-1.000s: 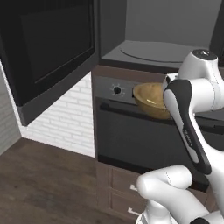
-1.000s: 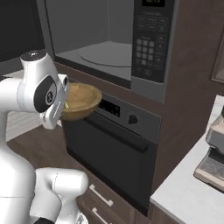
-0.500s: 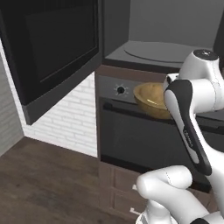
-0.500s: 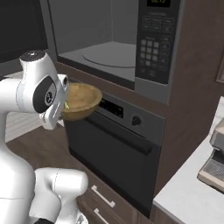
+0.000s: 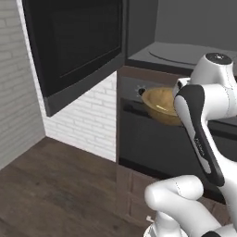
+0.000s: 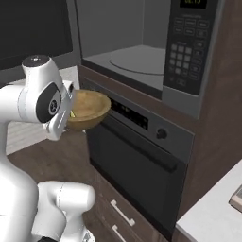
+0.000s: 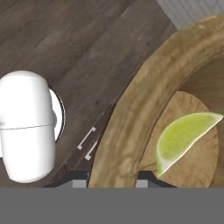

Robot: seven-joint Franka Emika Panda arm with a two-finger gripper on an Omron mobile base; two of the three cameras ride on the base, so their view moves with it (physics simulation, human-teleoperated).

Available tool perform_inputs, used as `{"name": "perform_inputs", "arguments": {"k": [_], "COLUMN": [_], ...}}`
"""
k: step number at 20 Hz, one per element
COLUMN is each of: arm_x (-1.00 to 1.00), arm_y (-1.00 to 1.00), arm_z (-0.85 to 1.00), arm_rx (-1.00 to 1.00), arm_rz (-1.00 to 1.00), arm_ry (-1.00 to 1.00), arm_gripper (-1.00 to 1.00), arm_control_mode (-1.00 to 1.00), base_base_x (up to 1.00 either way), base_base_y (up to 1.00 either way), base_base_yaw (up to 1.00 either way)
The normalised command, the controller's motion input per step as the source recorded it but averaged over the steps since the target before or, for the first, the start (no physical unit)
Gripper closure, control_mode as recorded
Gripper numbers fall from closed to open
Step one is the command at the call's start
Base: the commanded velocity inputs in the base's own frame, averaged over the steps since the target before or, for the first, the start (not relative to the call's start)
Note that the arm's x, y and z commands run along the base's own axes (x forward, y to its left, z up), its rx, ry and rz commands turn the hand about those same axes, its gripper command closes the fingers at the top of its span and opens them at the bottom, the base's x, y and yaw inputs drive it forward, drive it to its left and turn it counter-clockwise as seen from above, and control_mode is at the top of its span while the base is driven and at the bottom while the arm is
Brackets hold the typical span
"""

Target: Pick the lemon wedge from the sink and place it in the bowl. Then pick the bowl and place it in the microwave. Then close the microwave door and press the start button.

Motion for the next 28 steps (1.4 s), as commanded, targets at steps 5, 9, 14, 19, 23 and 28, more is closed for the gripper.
{"name": "perform_inputs", "arguments": {"k": [5,9,14,19,23,28], "arm_x": [0.00,0.00,-0.33,-0.34,-0.13,-0.04], "arm_y": [0.00,0.00,0.00,0.03,0.03,0.00], "arm_z": [0.00,0.00,0.34,0.57,0.55,0.67], "arm_rx": [0.00,0.00,0.00,0.00,0.00,0.00], "arm_rz": [0.00,0.00,0.10,-0.15,-0.35,-0.36], "arm_ry": [0.00,0.00,-0.22,-0.27,-0.30,-0.13], "arm_gripper": [1.00,1.00,1.00,1.00,1.00,1.00], "arm_control_mode": [1.00,1.00,-1.00,-1.00,-1.00,-1.00], "base_base_x": [-0.34,-0.39,0.00,0.00,0.00,0.00], "base_base_y": [0.04,0.00,0.00,0.00,0.00,0.00], "base_base_yaw": [0.38,0.36,0.00,0.00,0.00,0.00]}}
